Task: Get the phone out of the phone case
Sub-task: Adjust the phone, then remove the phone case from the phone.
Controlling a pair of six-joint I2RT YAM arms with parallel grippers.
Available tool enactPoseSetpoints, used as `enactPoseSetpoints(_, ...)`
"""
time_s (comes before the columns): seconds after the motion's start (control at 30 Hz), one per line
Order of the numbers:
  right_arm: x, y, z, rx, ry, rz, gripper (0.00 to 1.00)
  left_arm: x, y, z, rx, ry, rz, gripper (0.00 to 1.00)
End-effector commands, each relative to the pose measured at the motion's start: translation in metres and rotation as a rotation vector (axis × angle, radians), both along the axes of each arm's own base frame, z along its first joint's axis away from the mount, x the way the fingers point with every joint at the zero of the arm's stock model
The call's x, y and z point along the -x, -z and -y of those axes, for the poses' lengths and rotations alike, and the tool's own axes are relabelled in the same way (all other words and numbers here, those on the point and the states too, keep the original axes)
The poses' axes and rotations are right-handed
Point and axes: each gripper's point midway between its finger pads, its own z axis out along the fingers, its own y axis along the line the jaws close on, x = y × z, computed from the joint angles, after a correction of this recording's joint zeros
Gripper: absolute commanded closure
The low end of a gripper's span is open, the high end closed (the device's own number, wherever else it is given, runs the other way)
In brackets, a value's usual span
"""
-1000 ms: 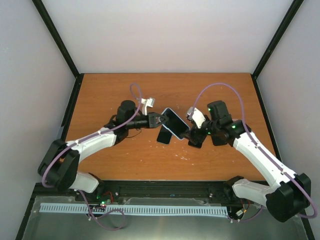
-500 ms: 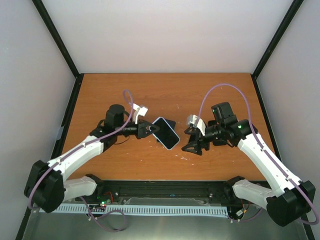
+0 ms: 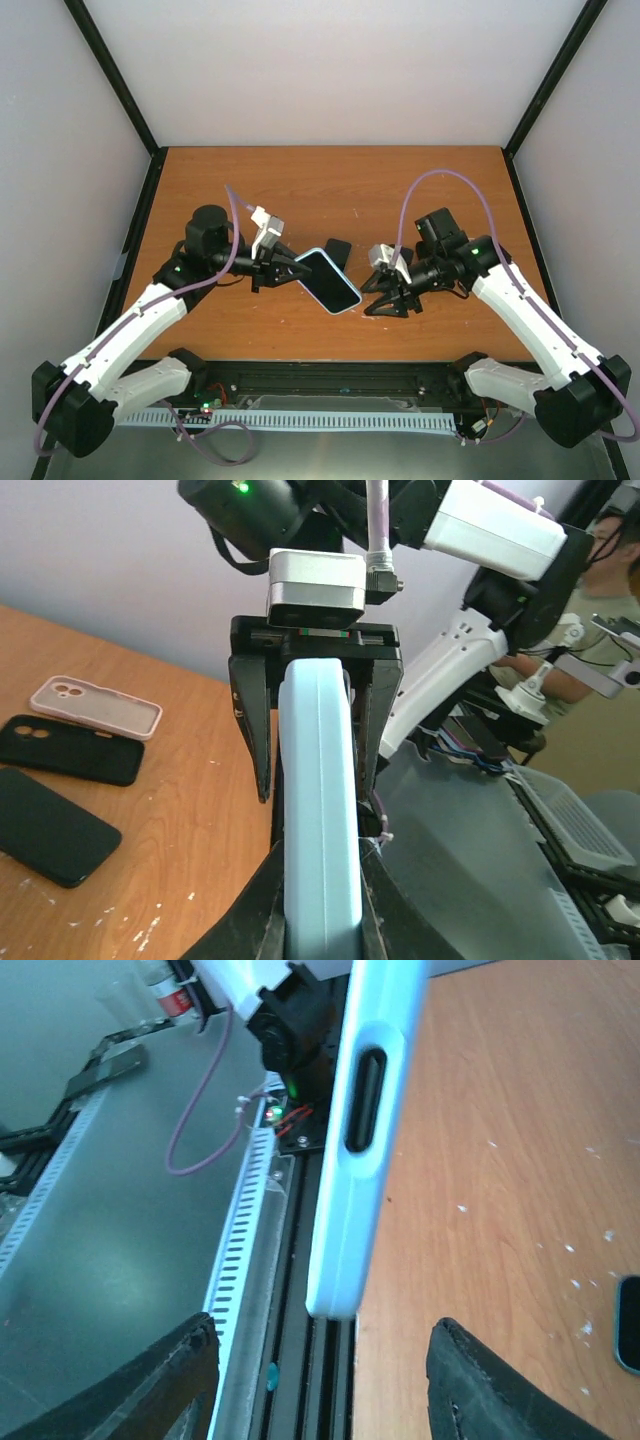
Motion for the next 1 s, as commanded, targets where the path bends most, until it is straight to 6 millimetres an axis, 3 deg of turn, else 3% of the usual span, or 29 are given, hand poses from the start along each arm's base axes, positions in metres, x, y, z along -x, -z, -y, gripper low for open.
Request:
enactPoseSetpoints(0.0, 0.016, -0.016, -0.013, -0.036, -0.096, -0.012, 0.46, 0.014, -0.029, 0.001, 0.058, 0.116, 0.094, 1.0)
enactPoseSetpoints(0.27, 0.039, -0.01, -0.021, -0.011, -0.202, -0.038, 0.58, 0.018, -0.032, 0.0, 0.074, 0.139, 0.106, 1.0)
enactPoseSetpoints(0.6, 0.049, -0.014, -0.019, 0.002, -0.22, 0.002, 0.8, 0.021, -0.031, 0.0, 0.067, 0.168, 0.11, 1.0)
enactPoseSetpoints(0.77, 0.057, -0.014, -0.02, 0.01, -0.25, 0.015, 0.85, 0.021, -0.03, 0.001, 0.071, 0.187, 0.107, 1.0)
enactPoseSetpoints(0.97, 0.073, -0.023, -0.028, 0.012, -0.338, 0.085, 0.94, 0.025, -0.027, 0.004, 0.084, 0.311, 0.032, 1.0)
